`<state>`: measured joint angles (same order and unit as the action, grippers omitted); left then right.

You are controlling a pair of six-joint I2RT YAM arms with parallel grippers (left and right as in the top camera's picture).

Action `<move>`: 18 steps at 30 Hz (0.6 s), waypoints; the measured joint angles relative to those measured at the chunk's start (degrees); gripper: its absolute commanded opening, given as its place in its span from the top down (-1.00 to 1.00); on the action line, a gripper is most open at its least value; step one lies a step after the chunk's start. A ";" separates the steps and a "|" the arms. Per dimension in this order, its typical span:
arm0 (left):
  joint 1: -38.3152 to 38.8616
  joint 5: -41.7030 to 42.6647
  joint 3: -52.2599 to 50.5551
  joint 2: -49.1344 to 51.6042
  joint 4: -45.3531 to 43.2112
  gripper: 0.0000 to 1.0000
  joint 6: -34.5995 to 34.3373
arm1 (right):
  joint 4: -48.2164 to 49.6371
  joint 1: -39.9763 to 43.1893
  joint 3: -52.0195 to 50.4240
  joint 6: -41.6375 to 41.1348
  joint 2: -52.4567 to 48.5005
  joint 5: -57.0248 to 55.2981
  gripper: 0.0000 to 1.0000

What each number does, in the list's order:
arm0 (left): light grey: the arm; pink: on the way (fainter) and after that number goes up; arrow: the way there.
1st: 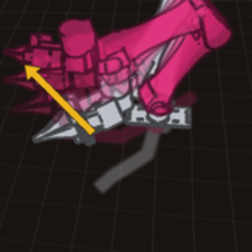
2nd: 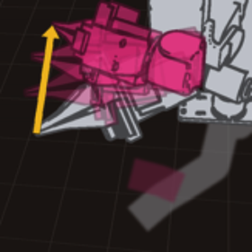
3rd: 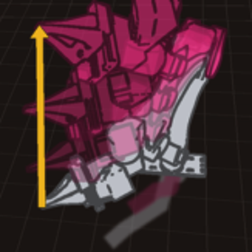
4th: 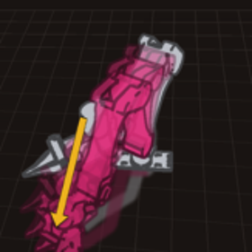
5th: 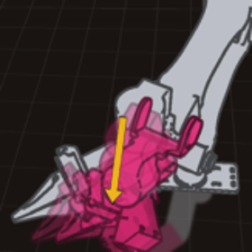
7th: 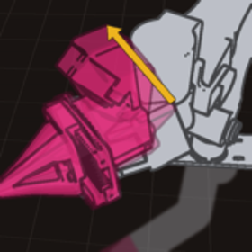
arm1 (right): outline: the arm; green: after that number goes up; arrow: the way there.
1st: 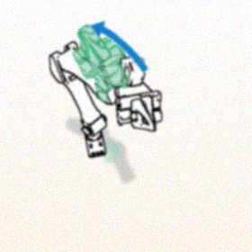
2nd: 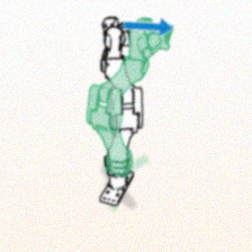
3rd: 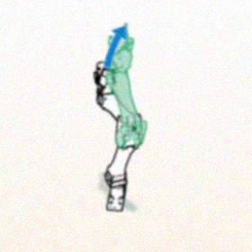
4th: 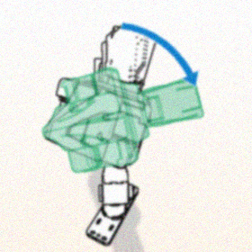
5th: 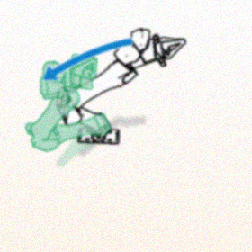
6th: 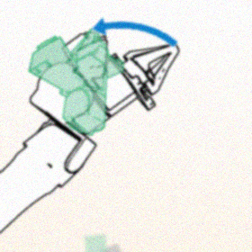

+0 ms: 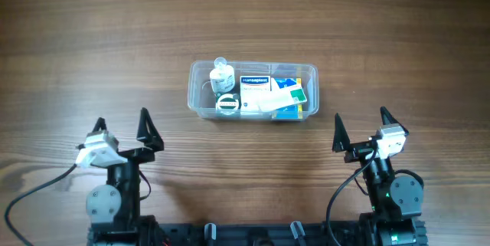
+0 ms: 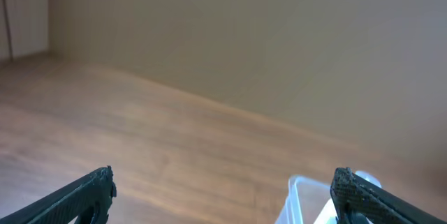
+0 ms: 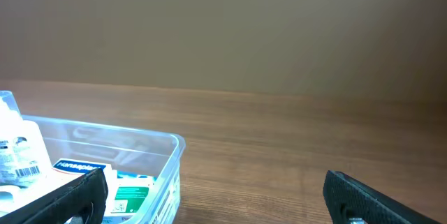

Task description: Pack container

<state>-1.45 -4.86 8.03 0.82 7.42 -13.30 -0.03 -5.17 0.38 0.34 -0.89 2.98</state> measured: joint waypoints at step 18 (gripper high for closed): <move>1.95 3.28 -6.05 -0.02 -1.03 -0.99 -0.11 | 0.00 0.00 0.00 0.00 0.00 0.00 -0.99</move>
<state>0.49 -1.58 1.98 0.80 6.39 -13.41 -0.03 -5.17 0.38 0.34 -0.89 2.98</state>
